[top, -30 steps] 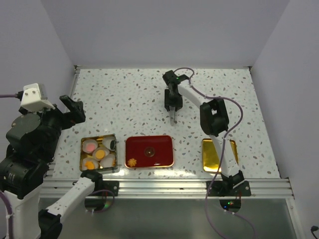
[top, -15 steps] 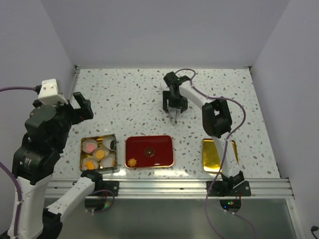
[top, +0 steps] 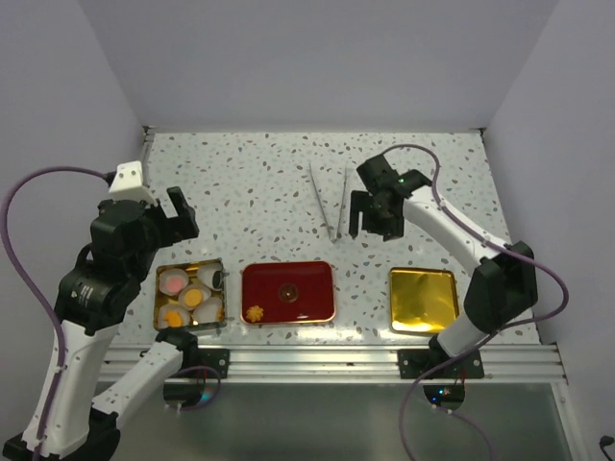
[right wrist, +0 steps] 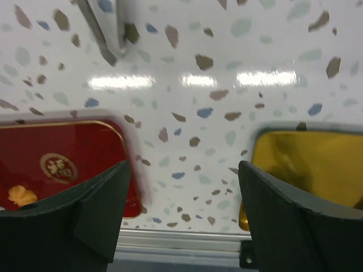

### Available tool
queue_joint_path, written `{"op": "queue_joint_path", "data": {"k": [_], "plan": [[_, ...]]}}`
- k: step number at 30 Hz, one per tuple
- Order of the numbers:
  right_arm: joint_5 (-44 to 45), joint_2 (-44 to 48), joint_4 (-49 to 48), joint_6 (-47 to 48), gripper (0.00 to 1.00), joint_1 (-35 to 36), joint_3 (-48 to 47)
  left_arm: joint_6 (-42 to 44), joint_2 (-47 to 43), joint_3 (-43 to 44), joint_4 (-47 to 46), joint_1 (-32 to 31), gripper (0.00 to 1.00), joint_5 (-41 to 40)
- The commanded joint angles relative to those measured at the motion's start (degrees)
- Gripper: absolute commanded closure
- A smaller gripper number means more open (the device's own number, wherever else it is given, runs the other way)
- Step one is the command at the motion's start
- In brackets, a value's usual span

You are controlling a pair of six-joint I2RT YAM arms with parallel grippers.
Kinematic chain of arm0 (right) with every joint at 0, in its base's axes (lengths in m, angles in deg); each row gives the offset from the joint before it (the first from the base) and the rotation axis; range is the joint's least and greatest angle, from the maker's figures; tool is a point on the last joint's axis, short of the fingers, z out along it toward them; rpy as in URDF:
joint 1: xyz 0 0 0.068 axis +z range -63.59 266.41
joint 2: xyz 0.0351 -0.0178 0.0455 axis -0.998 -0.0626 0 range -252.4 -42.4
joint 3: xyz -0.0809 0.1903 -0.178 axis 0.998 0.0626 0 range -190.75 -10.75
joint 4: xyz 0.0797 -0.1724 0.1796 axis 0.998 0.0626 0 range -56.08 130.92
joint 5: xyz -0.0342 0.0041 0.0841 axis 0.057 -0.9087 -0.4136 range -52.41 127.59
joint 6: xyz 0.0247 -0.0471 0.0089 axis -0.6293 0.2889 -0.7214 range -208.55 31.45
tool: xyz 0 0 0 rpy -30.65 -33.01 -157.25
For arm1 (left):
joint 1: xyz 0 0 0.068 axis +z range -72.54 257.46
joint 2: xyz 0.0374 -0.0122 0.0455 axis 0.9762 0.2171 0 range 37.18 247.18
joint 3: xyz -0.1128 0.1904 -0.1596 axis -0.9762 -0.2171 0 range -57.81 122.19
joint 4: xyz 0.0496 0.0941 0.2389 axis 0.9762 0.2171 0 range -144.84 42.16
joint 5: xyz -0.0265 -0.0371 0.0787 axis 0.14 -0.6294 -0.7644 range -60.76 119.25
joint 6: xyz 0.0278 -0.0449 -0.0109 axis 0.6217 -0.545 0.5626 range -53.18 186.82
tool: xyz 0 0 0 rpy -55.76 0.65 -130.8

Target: Pack the cookies

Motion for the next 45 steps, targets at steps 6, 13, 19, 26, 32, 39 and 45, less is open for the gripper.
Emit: {"op": "queue_joint_path", "data": {"k": [6,13,19,26,32,39,45], "plan": [[-2.28,10.36,0.42,-7.84,0.29,-0.25,19.92,-10.01,2.08,-9.23,-2.74,0.31,0.0,11.64],[-2.9,13.96,-0.29,-8.55,0.36,-0.25,26.08,-16.35,3.92,-19.07,-10.29,0.48,0.0,16.57],[-3.78,14.76,-1.69,-8.73,0.39,-0.16,30.47,-21.1,6.65,-24.26,-11.44,3.11,0.0,17.62],[-4.74,14.41,-5.11,-8.9,0.48,-0.16,34.17,-18.12,6.57,-30.6,-14.25,11.46,0.0,22.46],[-6.23,11.86,-8.37,-8.11,0.53,-0.16,36.46,-16.36,9.02,-32.8,-18.47,12.96,0.0,22.63],[-6.59,9.57,-9.95,-6.97,0.56,-0.08,37.34,-16.35,15.26,-33.68,-22.78,12.96,0.02,22.28],[-6.76,8.78,-9.87,-6.36,0.57,-0.16,36.46,-17.14,18.78,-30.52,-20.33,12.96,0.05,22.63]]}}
